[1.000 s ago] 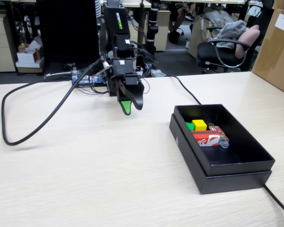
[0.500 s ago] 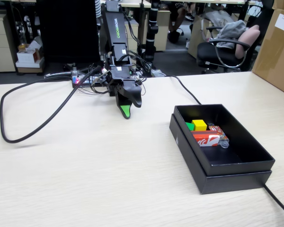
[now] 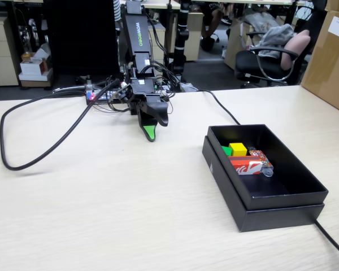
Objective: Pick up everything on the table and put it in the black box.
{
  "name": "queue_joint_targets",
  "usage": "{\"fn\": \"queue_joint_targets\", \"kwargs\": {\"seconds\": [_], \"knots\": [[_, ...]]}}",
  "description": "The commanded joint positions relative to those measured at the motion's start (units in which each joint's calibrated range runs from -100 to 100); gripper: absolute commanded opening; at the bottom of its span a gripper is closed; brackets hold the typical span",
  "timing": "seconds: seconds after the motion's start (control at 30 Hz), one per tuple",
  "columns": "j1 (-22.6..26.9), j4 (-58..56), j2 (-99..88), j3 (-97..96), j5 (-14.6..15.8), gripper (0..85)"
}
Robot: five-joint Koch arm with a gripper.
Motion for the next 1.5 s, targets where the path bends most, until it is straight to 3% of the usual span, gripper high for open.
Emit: {"fn": "queue_joint_targets", "kwargs": {"seconds": [0.0, 1.47], "knots": [[-0.05, -0.59, 1.56, -0.34, 0.2, 48.0], [0.05, 0.36, 1.33, -1.15, 0.0, 48.1]]}}
